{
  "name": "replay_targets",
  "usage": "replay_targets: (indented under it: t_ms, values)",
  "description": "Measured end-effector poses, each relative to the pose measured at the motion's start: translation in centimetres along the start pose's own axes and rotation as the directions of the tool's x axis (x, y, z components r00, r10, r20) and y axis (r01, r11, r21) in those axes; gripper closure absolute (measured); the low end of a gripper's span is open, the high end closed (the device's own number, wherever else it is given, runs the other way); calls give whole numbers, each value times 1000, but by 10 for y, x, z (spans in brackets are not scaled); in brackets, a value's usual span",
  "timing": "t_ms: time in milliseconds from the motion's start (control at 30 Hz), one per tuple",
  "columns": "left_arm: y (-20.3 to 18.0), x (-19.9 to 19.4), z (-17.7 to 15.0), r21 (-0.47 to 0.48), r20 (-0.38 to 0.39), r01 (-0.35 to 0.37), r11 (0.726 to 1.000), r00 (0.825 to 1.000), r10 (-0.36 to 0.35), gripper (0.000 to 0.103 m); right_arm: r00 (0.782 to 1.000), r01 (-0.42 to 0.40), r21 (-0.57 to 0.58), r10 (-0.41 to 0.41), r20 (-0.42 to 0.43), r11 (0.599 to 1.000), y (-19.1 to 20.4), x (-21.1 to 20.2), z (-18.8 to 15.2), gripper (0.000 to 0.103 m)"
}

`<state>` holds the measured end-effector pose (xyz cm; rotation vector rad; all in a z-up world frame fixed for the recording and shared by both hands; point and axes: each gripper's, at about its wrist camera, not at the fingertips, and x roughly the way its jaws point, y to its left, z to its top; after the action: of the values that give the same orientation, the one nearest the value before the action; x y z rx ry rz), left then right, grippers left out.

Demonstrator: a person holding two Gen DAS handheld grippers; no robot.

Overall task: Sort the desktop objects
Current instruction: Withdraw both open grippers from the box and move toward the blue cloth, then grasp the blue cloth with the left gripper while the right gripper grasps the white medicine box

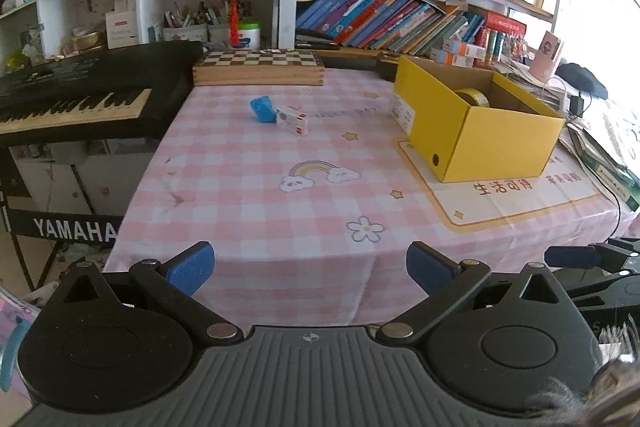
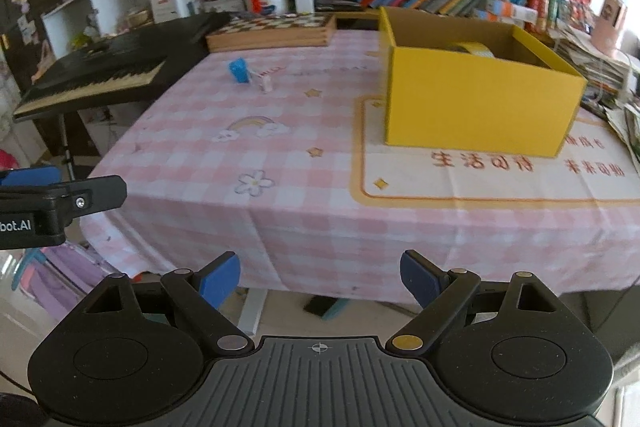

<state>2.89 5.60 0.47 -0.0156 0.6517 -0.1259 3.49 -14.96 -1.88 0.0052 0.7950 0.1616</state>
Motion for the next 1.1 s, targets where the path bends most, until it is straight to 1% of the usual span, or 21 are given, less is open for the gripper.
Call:
replay_targets:
  t_ms: [300, 500, 733, 900, 1100]
  values:
    - [24, -2, 1, -30, 8, -15, 999, 1000, 15, 0, 999, -48, -82, 49, 14, 995, 32, 9, 14, 13]
    - [34, 2, 3, -56, 11, -18, 998, 1000, 18, 0, 998, -55, -111, 56, 9, 992, 42, 15, 21, 13]
    - [36, 11, 8, -45, 24, -11, 999, 1000, 12, 0, 997, -68, -128, 70, 11, 989, 46, 29, 34, 13]
    - [40, 26, 16, -51, 19, -21, 998, 1000, 22, 0, 996, -82, -153, 84, 9, 985, 49, 44, 46, 13]
    - [46, 54, 34, -79, -2, -36, 996, 999, 36, 0, 996, -92, -156, 92, -11, 983, 44, 70, 68, 13]
